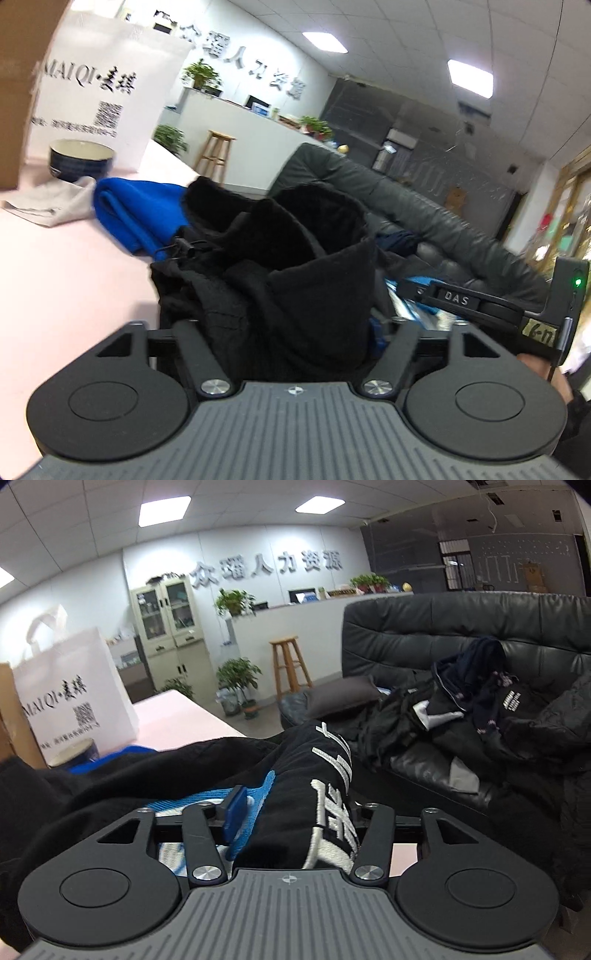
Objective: Fold clothes
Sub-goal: 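Carry the held black garment with both grippers toward the black sofa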
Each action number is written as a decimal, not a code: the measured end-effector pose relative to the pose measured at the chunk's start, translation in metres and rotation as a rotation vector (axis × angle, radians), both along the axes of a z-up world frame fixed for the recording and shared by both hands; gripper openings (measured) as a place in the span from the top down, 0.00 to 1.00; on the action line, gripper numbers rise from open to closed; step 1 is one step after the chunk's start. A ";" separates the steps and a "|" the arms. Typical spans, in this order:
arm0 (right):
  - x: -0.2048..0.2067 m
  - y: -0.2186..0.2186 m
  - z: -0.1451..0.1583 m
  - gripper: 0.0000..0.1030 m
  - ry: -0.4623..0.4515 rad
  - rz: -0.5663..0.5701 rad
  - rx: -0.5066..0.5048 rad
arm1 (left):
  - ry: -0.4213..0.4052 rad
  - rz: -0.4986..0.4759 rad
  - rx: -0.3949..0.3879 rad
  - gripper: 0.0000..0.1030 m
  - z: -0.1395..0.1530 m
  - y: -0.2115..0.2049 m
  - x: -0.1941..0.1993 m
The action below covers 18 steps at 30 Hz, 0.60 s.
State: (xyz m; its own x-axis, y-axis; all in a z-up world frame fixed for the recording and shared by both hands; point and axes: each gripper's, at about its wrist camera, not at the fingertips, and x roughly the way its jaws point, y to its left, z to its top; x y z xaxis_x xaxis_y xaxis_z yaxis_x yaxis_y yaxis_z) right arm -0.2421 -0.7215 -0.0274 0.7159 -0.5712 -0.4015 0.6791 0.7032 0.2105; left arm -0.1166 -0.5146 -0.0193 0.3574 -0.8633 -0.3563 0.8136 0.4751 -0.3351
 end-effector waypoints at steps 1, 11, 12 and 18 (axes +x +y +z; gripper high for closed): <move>0.001 0.000 -0.001 0.48 0.008 -0.004 0.002 | -0.011 0.007 0.016 0.21 0.001 0.000 -0.002; 0.011 0.002 -0.002 0.21 0.087 -0.053 -0.023 | 0.013 0.045 0.093 0.12 0.004 0.004 -0.001; 0.010 0.004 0.000 0.19 0.083 -0.056 -0.032 | 0.023 0.045 0.071 0.12 0.006 0.008 0.001; -0.003 0.013 0.013 0.17 0.014 -0.081 -0.073 | 0.066 0.057 -0.037 0.00 0.011 0.036 0.014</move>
